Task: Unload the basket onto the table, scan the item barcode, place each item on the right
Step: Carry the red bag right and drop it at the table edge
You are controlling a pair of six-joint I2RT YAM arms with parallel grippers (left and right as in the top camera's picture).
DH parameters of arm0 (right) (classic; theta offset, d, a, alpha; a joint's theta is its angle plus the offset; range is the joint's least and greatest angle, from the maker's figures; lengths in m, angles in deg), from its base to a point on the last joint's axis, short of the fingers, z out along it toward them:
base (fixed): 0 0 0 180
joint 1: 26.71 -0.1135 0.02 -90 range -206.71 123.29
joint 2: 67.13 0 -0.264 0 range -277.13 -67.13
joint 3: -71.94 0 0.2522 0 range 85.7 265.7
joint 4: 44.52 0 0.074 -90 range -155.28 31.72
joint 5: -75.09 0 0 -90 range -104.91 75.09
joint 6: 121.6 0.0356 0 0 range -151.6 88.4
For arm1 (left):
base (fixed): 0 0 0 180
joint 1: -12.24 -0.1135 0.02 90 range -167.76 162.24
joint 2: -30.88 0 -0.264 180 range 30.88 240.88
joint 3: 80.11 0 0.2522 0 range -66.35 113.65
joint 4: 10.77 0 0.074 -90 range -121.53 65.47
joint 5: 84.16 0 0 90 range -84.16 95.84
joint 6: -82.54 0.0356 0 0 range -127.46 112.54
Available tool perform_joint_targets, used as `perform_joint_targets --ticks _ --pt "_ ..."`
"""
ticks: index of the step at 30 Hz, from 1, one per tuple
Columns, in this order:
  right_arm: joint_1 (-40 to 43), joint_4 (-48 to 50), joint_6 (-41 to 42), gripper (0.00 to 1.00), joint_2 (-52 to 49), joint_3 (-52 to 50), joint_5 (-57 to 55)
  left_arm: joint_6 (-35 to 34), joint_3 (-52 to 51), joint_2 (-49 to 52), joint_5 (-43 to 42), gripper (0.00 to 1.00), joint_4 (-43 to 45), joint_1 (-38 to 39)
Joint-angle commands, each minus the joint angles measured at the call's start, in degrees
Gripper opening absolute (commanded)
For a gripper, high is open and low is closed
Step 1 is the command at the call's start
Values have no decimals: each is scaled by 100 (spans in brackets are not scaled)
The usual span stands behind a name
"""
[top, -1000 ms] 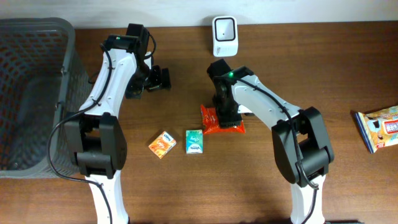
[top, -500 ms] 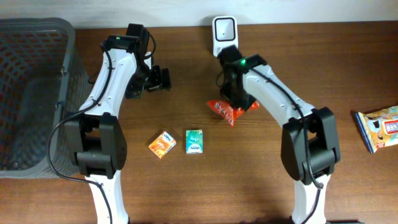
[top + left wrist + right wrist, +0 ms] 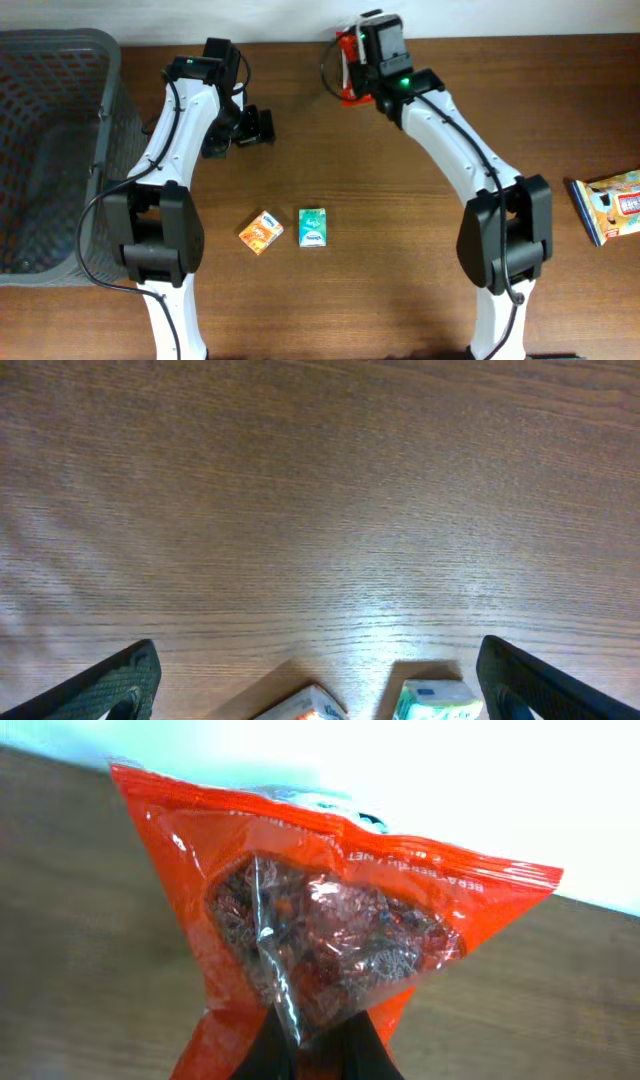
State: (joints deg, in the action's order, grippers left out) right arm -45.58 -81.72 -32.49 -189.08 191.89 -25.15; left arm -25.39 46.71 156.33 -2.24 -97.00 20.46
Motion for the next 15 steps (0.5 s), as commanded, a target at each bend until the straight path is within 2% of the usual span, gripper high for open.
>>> perform_joint_targets --ticks 1,4,7,12,15 --pt "345 507 409 4 -245 79 730 87 66 -170 44 99 44 0" --pt "450 1250 975 4 -544 79 728 90 66 -170 46 99 87 0" --pt "415 1790 1001 4 -780 79 726 90 66 -170 46 99 103 0" --pt "413 1928 1001 4 -852 81 723 90 66 -170 46 99 254 0" --pt "463 1856 1097 4 -505 81 577 87 66 -170 46 99 258 0"
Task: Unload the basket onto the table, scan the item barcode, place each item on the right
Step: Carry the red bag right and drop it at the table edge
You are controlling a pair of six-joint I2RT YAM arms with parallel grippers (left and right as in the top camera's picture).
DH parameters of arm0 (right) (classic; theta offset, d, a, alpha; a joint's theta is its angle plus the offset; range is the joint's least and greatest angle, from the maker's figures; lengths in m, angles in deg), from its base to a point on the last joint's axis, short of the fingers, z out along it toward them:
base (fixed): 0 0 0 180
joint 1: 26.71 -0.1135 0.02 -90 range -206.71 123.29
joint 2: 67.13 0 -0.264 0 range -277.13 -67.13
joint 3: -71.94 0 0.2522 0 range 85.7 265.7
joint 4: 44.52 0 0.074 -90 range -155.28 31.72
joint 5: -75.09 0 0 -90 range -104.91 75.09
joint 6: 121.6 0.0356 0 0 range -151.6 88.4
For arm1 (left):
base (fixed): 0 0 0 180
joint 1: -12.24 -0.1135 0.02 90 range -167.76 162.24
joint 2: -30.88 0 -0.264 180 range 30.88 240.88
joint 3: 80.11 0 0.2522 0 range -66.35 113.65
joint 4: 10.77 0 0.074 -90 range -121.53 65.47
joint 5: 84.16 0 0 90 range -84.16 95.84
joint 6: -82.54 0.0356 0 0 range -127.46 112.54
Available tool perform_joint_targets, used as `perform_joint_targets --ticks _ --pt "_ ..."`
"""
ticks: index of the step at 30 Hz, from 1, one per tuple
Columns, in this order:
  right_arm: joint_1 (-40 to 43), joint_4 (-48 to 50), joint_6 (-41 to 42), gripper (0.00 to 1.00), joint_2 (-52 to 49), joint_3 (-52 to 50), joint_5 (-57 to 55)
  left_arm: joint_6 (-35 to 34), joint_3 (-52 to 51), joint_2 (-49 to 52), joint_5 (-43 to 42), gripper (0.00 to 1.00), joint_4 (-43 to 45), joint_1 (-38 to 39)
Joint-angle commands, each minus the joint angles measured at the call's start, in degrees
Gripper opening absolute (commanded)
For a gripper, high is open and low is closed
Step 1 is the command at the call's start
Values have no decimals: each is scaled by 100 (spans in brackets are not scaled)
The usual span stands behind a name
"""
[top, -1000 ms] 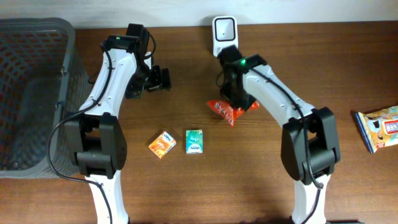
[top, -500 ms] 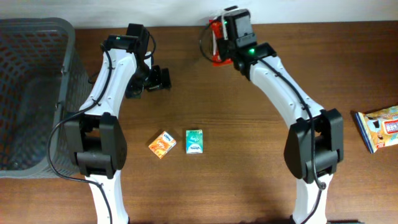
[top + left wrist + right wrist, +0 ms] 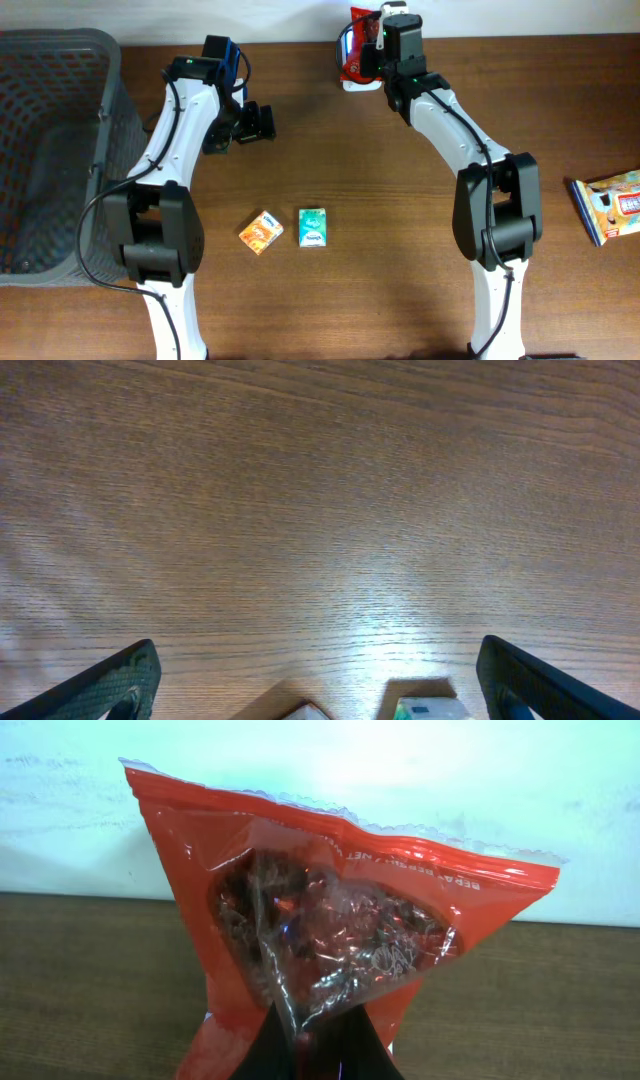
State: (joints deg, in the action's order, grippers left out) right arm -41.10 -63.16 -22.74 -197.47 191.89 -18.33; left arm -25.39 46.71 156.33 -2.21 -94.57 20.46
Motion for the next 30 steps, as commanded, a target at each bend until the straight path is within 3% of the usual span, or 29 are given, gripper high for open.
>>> perform_joint_targets --ticks 1,5,9,12,15,19,21,24,26,27,30 --pt "57 -229 380 4 533 83 -481 87 66 -170 42 99 13 0" --pt "479 -1991 1665 4 1401 81 -2459 87 66 -170 24 99 -79 2" --pt "1392 -3473 2603 4 1858 81 -2616 87 66 -170 17 99 -136 13" --pt "2518 -4837 3403 4 1821 -35 -2566 87 66 -170 17 99 -170 61" --pt "3661 -5163 3359 4 1735 -553 -2533 87 66 -170 20 99 -155 225" --pt "4516 -4631 3340 6 1735 -1078 -2551 87 66 -170 42 99 -101 444" --pt "4765 -4527 3296 15 1735 -1078 -2533 87 66 -170 39 99 -37 542" --pt "4946 -4391 3283 63 1735 -1078 -2535 87 66 -170 39 99 61 702" --pt "4968 -4354 2922 82 1738 -1078 -2535 87 66 -170 42 99 125 802" --pt "4966 -4389 2817 98 1749 -1075 -2535 87 66 -170 42 99 149 866" --pt "4975 -4631 2798 99 2037 -1073 -2538 90 66 -170 42 99 146 990"
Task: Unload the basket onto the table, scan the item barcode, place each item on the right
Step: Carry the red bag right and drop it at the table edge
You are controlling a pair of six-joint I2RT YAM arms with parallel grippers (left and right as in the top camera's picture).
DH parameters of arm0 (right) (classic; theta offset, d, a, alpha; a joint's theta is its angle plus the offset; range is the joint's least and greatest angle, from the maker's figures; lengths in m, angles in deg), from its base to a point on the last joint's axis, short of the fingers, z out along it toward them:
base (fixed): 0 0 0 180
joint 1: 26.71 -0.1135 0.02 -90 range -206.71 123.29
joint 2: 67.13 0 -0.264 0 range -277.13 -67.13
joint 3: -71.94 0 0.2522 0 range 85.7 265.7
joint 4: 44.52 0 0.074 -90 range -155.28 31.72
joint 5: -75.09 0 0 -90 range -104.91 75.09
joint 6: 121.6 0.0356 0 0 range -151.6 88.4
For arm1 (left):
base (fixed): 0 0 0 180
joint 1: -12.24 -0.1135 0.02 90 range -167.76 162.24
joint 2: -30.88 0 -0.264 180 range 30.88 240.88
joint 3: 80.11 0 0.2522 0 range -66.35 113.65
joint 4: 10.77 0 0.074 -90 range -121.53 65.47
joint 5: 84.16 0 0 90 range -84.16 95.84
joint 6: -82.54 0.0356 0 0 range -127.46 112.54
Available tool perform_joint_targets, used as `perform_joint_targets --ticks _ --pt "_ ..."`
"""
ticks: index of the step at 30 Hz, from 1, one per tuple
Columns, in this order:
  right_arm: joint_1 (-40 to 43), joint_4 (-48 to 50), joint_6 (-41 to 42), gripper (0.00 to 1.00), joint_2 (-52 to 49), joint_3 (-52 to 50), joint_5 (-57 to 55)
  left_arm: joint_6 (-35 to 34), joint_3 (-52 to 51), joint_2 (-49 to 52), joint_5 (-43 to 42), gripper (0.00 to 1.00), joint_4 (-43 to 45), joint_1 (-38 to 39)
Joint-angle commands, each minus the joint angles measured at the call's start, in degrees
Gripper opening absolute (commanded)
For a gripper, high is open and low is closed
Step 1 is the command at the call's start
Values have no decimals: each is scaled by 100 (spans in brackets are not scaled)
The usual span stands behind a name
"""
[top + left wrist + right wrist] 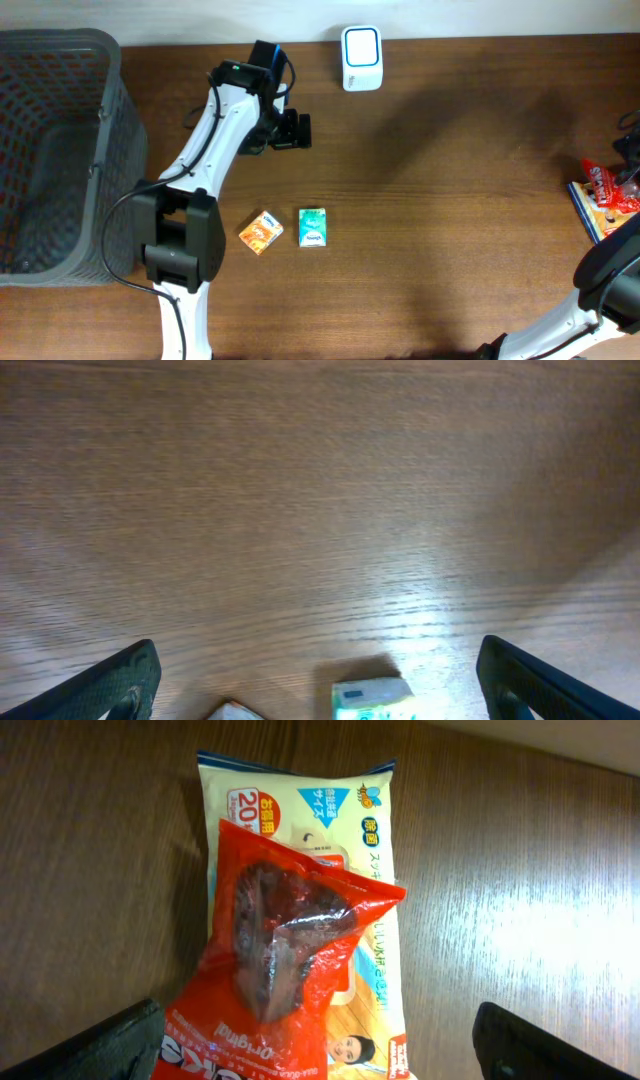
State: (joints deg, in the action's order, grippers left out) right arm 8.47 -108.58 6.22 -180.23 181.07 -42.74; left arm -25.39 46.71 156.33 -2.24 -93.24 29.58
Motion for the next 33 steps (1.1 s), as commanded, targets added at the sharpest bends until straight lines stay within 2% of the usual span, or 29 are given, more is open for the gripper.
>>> perform_joint_targets --ticks 1,5,9,11,13,15,19,24,33 --pt "48 -168 -94 99 535 9 -90 94 66 -170 44 99 9 118" --pt "57 -584 -87 98 1469 9 -33 310 66 -170 35 99 -61 345" --pt "46 -1716 -94 98 2575 -11 977 310 66 -170 42 99 -55 739" --pt "42 -2105 -103 99 3008 -245 1032 310 66 -170 44 99 -37 901" --pt "39 -2127 -385 99 3416 -645 1169 310 66 -170 44 99 -13 960" --pt "42 -1904 -796 99 4175 -1460 1585 308 66 -170 44 99 -35 966" --pt "42 -1499 -846 98 5213 -2498 2041 310 66 -170 44 99 -46 951" --pt "42 -1674 -848 98 5193 -2662 2076 308 66 -170 44 99 -72 966" --pt "42 -1672 -848 98 4113 -2662 2076 308 63 -170 44 99 -74 977"
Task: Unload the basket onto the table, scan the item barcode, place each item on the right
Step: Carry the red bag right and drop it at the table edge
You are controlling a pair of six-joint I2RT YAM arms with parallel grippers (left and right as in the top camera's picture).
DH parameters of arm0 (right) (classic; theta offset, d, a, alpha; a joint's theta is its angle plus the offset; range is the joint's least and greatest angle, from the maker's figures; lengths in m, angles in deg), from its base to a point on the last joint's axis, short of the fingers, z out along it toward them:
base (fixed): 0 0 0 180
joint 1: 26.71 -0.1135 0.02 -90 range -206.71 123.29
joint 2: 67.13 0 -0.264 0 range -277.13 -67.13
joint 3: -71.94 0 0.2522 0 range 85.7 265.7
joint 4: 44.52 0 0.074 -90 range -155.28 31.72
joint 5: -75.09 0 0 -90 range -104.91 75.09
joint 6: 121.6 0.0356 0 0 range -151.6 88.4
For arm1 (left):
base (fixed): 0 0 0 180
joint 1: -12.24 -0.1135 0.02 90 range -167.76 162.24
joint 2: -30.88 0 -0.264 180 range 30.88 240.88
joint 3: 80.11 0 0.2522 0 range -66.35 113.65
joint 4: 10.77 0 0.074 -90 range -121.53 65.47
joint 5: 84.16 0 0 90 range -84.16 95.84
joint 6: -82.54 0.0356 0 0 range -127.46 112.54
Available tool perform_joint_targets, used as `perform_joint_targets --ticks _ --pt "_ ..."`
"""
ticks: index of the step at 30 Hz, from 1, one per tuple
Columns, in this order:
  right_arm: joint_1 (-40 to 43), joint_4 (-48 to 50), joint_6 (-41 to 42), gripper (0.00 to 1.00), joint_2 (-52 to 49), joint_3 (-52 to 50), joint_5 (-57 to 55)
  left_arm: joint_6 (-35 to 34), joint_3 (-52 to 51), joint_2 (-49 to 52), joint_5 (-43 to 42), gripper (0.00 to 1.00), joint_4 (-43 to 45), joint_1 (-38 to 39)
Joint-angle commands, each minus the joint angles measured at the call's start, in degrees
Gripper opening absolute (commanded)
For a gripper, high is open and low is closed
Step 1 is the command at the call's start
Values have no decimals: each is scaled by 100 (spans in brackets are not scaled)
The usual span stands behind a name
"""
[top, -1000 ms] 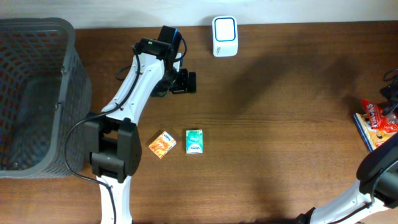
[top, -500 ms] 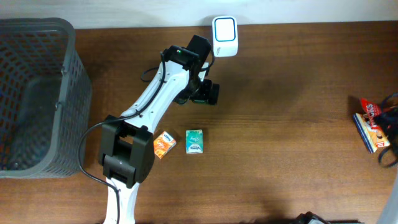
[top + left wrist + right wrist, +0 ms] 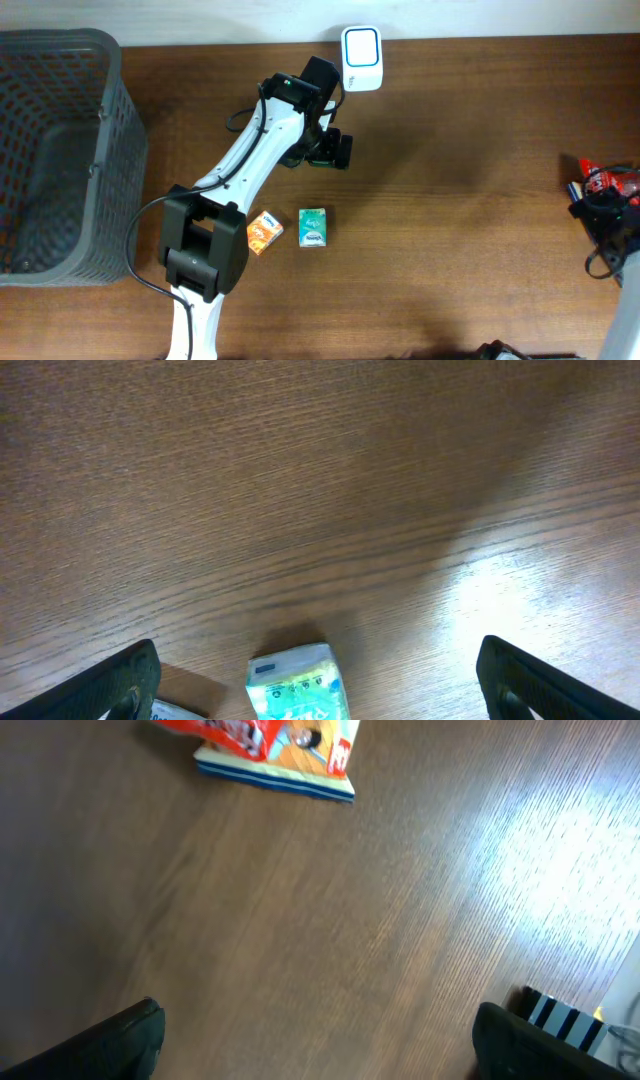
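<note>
The white scanner (image 3: 361, 45) stands at the table's back edge. A green pack (image 3: 313, 227) and an orange pack (image 3: 265, 231) lie side by side in the middle. My left gripper (image 3: 330, 150) hovers open between scanner and packs; in its wrist view the green pack (image 3: 297, 685) lies between its fingers (image 3: 110, 685). The red snack bag (image 3: 255, 732) lies on a blue-edged pack (image 3: 300, 778) at the far right. My right gripper (image 3: 318, 1020) is open over bare wood a little away from them. In the overhead view the red bag (image 3: 608, 180) shows at the right edge.
A large grey mesh basket (image 3: 60, 60) fills the left end of the table. A striped black-and-white thing (image 3: 562, 1016) shows by the right finger in the right wrist view. The right arm (image 3: 605, 225) sits at the table's right edge.
My left gripper has moved right and nearer the green pack, which now shows fuller in its view. My open right gripper has drawn away from the red bag, now at its view's top.
My right gripper, shut on the red bag, stood near the scanner, then held it before the scanner. Then the bag lay on the pack at the far right with the gripper open. My left gripper, open throughout, has shifted from the table's left to its middle.
</note>
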State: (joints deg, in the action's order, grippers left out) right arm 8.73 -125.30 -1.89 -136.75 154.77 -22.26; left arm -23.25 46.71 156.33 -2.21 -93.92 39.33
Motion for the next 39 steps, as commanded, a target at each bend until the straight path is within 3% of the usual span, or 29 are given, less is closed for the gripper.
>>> perform_joint_targets --ticks 1,11,30,33,35,38,39 --pt "15 0 -37 98 -402 -33 28 94 63 -170 42 99 -9 2" --pt "15 52 -37 98 -1993 -37 31 138 63 -170 42 99 -251 2" --pt "20 442 -37 98 -1222 -39 -35 221 63 -170 55 99 -214 -31" --pt "20 507 -39 98 -1222 -39 634 330 63 -170 39 99 -212 -31" --pt "20 450 -800 98 -1209 4 1628 424 70 -188 44 99 -284 -44" --pt "20 404 -861 98 -1078 11 1744 459 70 -417 44 99 -472 -205" --pt "20 352 -1257 98 -994 11 2057 459 70 -619 46 99 -597 -363"
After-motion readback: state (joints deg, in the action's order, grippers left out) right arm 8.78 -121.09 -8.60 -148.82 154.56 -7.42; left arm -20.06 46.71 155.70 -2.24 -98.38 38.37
